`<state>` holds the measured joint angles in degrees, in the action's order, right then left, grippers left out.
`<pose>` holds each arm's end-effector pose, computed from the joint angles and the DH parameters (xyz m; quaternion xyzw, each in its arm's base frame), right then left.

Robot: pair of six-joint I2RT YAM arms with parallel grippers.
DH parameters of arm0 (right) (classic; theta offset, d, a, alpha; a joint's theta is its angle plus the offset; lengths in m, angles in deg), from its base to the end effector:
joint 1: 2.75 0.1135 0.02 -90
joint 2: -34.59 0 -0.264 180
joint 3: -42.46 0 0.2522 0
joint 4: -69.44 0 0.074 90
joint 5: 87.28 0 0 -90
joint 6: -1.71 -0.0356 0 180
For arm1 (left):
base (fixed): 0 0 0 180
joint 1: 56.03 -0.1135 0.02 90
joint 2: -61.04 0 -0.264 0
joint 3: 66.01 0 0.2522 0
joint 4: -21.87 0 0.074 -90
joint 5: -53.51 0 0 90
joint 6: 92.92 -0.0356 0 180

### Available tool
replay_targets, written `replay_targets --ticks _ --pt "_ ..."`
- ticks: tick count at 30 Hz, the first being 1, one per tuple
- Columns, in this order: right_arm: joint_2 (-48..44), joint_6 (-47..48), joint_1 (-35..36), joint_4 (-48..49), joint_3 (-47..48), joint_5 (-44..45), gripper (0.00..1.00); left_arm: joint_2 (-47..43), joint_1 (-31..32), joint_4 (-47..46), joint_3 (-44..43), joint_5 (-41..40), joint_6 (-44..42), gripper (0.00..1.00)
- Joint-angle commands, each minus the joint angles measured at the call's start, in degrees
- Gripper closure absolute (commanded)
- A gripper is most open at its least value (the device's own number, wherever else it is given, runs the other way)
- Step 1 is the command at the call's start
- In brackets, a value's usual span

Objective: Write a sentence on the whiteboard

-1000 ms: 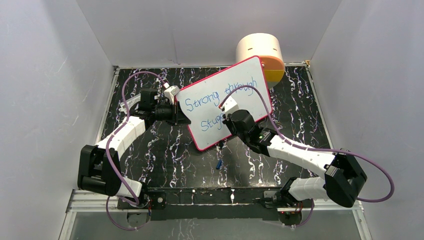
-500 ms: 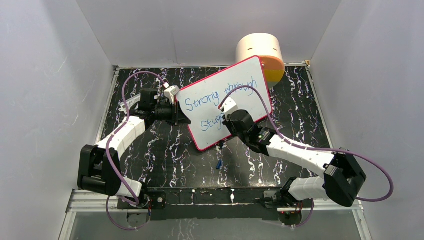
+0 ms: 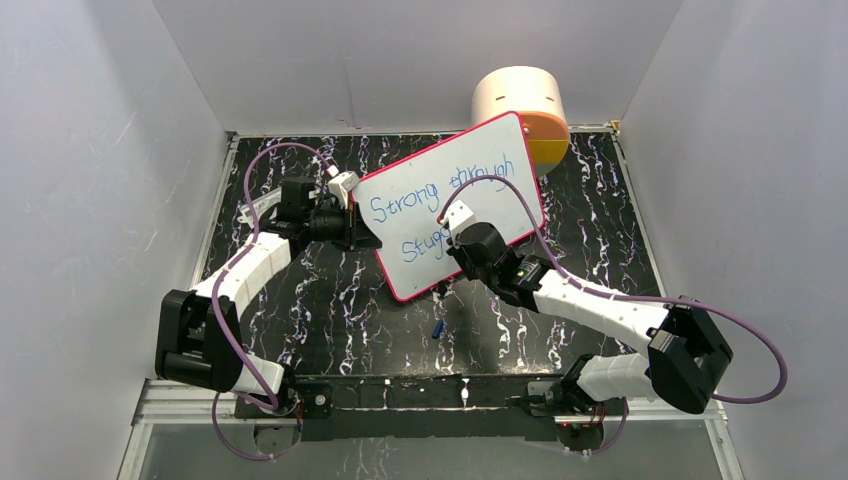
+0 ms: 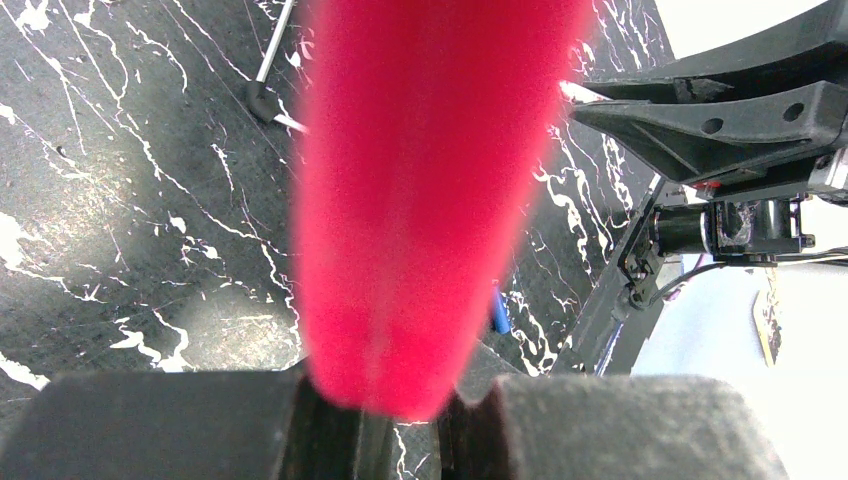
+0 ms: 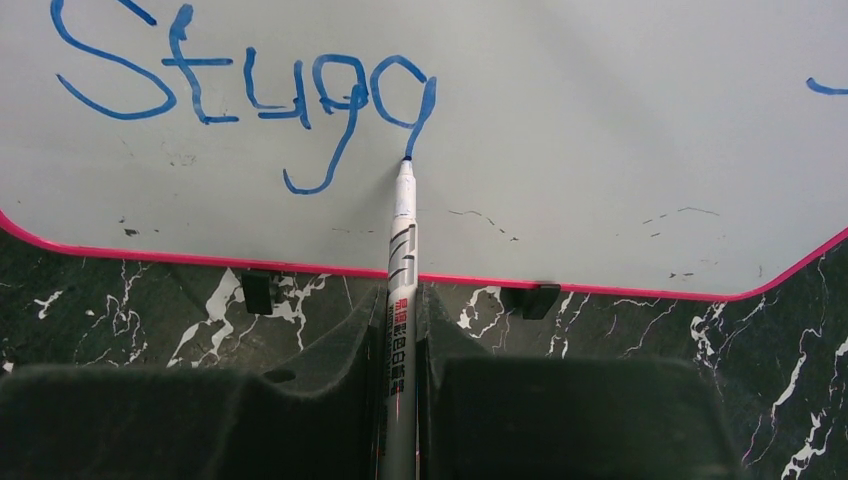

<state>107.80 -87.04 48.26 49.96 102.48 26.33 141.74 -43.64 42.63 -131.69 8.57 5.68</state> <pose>0.1866 0.2079 0.2511 -0.2902 0.8143 0.0347 0.5015 0.2889 -0.0893 0.2507 0.2017 0.8160 -0.4120 0.3518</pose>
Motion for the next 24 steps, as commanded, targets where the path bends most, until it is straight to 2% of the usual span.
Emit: replay_targets --ticks 1,17,24 --pt "-0.9 -0.8 -0.3 -1.5 -0.4 -0.6 1.00 0.7 -0.2 3.0 -0.5 -4.2 -1.3 1.00" --pt "-0.6 -0.8 -0.3 -0.6 0.1 -7.5 1.00 0.9 -0.2 3.1 -0.6 -3.9 -1.2 1.00" --pt "-1.7 -2.5 -0.3 1.4 0.2 -4.5 1.00 0.5 -0.2 3.1 -0.5 -4.0 -1.2 1.00"
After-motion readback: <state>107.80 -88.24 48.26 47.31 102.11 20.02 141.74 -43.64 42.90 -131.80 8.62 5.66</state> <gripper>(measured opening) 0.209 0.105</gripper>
